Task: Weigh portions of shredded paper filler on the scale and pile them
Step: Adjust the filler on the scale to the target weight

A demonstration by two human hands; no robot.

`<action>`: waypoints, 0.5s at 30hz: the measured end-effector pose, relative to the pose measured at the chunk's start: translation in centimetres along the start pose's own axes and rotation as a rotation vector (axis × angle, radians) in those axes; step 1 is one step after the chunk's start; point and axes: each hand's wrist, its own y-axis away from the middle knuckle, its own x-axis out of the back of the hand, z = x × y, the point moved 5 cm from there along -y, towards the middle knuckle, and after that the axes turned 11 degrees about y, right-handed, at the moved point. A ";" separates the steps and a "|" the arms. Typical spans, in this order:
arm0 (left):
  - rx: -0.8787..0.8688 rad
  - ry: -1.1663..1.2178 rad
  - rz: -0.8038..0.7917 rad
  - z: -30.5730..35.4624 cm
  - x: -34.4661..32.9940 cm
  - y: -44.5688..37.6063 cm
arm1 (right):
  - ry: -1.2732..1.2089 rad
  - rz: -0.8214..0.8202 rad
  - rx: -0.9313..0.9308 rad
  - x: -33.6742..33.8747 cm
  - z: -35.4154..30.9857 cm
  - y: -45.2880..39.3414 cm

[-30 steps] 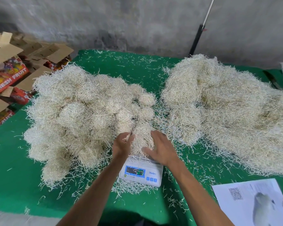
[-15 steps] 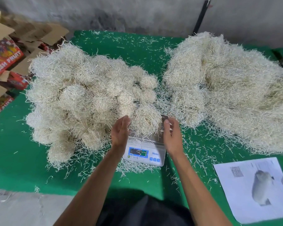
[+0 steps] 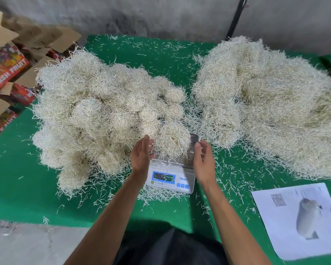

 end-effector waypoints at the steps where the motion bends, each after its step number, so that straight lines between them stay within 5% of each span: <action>1: -0.006 -0.007 -0.001 0.0 0.0 0.0 | -0.002 -0.001 -0.002 0.1 -0.1 0.0; 10: 0.037 -0.050 0.013 -1.7 -0.2 -1.3 | -0.014 0.009 -0.018 -0.3 -0.3 -1.0; 15: 0.139 -0.266 -0.063 -2.1 -2.8 -3.4 | 0.017 -0.138 0.025 -2.6 -3.2 -3.0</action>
